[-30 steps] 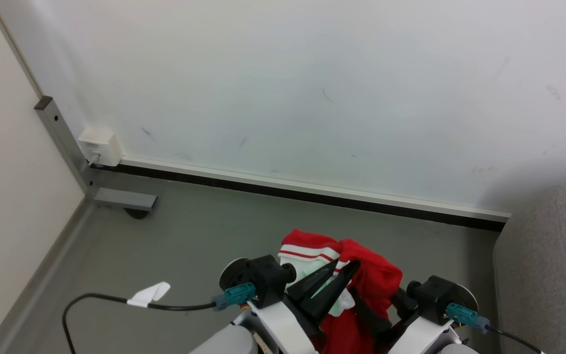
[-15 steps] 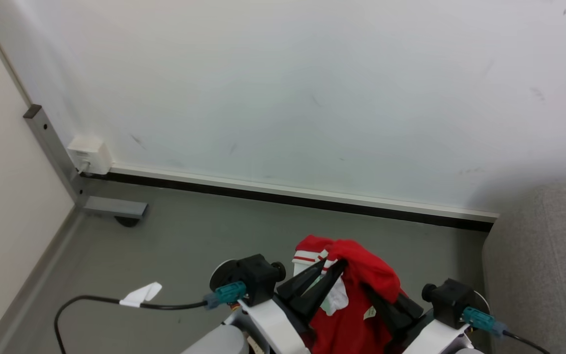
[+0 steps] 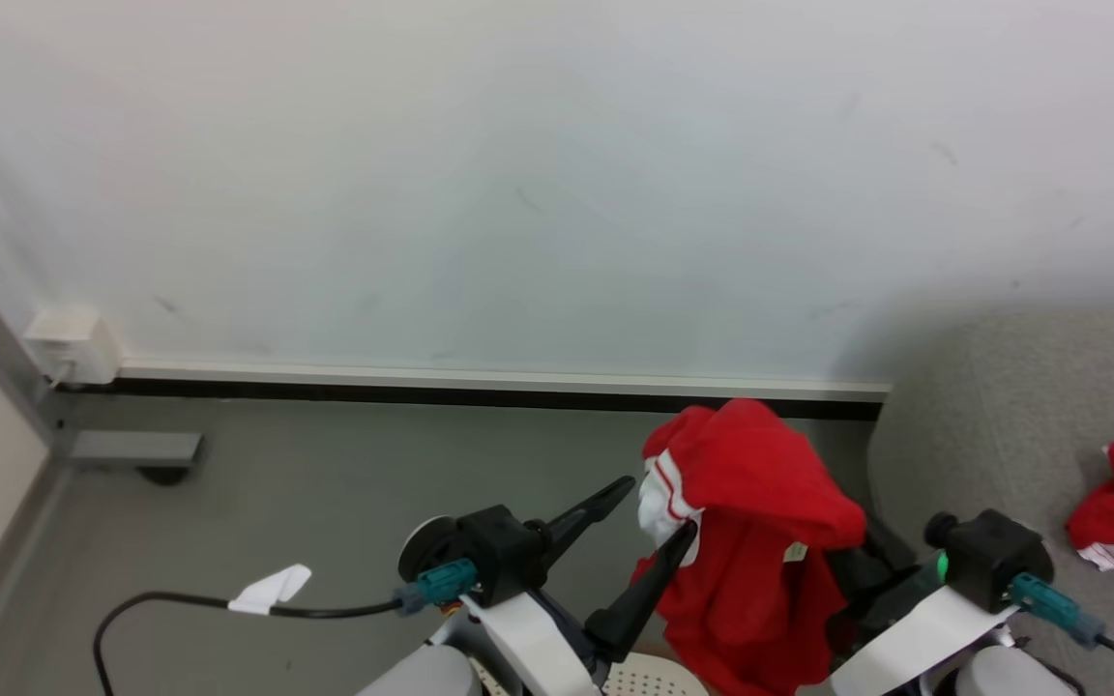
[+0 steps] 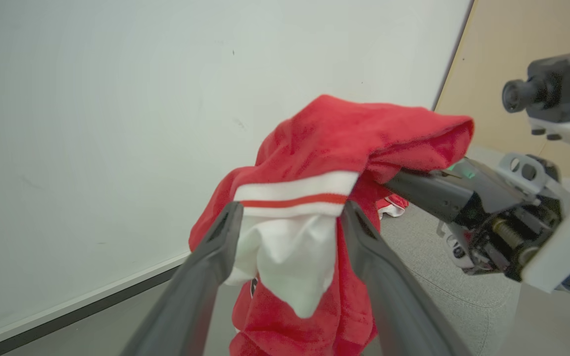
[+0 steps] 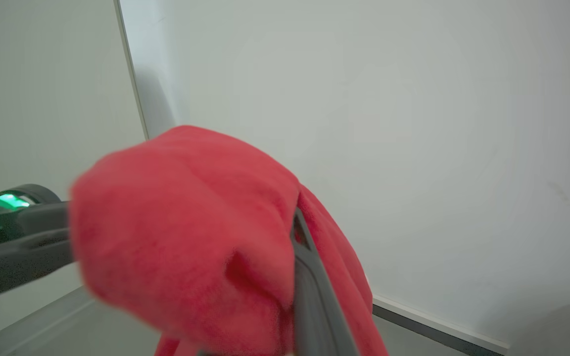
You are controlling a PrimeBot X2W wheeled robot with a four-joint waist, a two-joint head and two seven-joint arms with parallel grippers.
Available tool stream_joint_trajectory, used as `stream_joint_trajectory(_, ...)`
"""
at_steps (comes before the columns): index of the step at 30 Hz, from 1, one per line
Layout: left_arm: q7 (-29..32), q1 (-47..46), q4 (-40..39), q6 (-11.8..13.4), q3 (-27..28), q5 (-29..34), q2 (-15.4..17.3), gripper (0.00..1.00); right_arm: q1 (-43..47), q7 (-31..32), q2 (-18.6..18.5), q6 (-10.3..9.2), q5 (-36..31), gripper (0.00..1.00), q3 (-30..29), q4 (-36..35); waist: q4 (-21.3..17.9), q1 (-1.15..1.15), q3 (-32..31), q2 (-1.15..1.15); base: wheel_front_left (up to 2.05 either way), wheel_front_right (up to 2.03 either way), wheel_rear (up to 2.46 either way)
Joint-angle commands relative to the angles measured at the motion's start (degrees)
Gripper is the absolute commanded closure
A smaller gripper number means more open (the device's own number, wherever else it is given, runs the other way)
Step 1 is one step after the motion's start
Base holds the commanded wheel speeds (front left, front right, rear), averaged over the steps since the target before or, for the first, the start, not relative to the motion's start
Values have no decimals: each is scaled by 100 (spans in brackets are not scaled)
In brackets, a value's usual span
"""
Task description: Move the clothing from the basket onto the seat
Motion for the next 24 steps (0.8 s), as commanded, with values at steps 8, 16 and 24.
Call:
stream_joint_trajectory(8, -43, 150, -81, 99, 75, 170, 129, 0, 107, 1, -237, -13, -337, 100, -627, -341, -735, 0, 122, 0, 0, 0, 0)
stream_joint_trajectory(16, -46, 272, -161, 134, 245, 364, 182, 0, 251, 1, -339, -13, -618, 100, -1164, -726, -1467, 0, 221, 0, 0, 0, 0)
stream_joint_trajectory(24, -48, 562, -309, 74, 625, 726, 96, 0, 369, 1, -361, -13, -805, 100, -1530, -1111, -2218, 0, 273, 0, 0, 0, 0)
